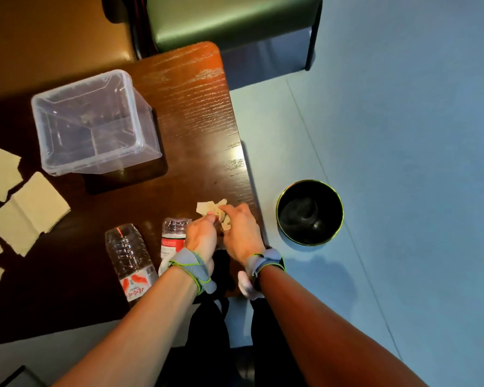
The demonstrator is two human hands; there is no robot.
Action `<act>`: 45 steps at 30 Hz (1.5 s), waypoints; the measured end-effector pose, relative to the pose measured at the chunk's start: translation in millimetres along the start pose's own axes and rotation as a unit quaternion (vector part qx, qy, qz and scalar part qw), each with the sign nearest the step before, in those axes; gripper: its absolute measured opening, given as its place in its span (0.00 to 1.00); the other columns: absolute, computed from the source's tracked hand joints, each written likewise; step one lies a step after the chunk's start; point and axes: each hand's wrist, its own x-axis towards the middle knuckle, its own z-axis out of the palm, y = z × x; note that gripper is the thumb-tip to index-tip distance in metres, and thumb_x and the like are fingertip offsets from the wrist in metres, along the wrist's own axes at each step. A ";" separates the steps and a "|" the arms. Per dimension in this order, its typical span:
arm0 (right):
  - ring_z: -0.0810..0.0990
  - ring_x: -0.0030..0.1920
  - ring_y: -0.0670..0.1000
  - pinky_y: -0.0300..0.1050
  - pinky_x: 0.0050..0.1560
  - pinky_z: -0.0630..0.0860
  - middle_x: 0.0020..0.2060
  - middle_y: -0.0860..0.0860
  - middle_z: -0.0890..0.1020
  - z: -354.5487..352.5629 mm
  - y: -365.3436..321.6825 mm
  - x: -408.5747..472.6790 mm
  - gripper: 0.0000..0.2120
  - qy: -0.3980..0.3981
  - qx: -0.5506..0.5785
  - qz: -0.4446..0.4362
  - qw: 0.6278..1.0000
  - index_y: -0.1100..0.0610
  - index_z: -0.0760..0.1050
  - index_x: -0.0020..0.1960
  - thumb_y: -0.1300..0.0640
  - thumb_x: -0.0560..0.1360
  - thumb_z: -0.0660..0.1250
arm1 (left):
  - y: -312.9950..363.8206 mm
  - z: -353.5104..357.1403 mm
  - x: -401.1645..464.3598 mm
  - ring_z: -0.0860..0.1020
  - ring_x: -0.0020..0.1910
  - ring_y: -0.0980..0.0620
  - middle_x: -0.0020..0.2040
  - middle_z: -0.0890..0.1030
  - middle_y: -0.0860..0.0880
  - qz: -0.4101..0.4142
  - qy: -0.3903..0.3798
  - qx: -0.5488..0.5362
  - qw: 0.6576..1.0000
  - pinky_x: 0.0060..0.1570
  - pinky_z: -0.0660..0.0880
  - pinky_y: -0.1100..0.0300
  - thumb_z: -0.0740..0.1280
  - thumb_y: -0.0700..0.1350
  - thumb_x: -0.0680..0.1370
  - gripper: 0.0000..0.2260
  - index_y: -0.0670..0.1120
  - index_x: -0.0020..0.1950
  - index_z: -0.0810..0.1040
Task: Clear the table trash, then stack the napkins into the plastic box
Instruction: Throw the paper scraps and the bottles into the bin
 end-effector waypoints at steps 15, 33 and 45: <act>0.82 0.54 0.57 0.52 0.58 0.77 0.54 0.53 0.81 -17.2 -2.4 5.9 0.11 0.166 0.210 0.041 0.963 0.53 0.83 0.55 0.61 0.74 0.72 | 26.1 -5.5 -18.7 0.80 0.44 0.47 0.47 0.83 0.42 0.145 -0.071 0.087 0.983 0.47 0.75 0.57 0.61 0.32 0.78 0.14 0.41 0.55 0.83; 0.81 0.51 0.56 0.61 0.63 0.78 0.55 0.65 0.84 -52.2 170.7 16.1 0.19 0.229 0.564 0.249 0.753 0.63 0.79 0.63 0.71 0.73 0.67 | -42.6 184.9 -19.1 0.71 0.35 0.49 0.44 0.75 0.40 -0.027 -0.173 0.225 0.959 0.38 0.66 0.58 0.60 0.37 0.80 0.06 0.41 0.52 0.76; 0.76 0.41 0.54 0.51 0.44 0.75 0.39 0.57 0.81 -52.3 246.8 43.2 0.12 0.261 0.583 0.431 0.637 0.55 0.78 0.32 0.66 0.73 0.68 | -92.8 239.3 24.0 0.75 0.35 0.47 0.38 0.76 0.44 -0.070 -0.189 0.294 0.934 0.44 0.73 0.54 0.60 0.36 0.78 0.06 0.42 0.44 0.75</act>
